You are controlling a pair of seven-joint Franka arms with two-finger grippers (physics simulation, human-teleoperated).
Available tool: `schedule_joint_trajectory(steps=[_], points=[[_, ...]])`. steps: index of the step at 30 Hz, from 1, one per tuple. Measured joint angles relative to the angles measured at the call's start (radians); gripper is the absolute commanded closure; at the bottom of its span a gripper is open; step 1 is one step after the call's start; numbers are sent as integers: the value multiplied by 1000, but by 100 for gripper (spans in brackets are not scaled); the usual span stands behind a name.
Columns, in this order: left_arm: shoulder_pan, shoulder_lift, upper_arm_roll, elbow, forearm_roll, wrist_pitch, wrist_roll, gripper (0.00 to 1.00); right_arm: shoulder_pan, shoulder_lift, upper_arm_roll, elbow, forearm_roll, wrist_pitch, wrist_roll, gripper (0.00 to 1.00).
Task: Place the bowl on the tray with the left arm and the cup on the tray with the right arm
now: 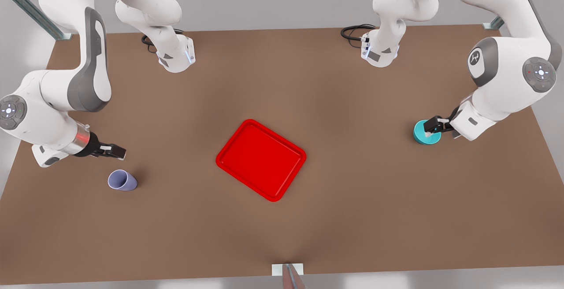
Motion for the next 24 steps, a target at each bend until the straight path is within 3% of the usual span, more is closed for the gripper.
schedule_joint_trajectory(steps=[5,8,10,14,24], points=[[210,51,6,-197,-4,-38,52,0,-1,3,-3,0,2,5,-2,0],[346,74,7,-404,-21,183,411,0,-15,3,-3,0,0,2,-3,0],[417,141,8,-438,-41,300,596,0,-18,3,-3,-1,1,-4,-2,0],[452,178,8,-553,-79,410,717,0,-23,4,-3,-2,2,8,1,0],[450,277,5,-583,-149,497,729,0,-50,15,0,-2,3,28,-2,0]])
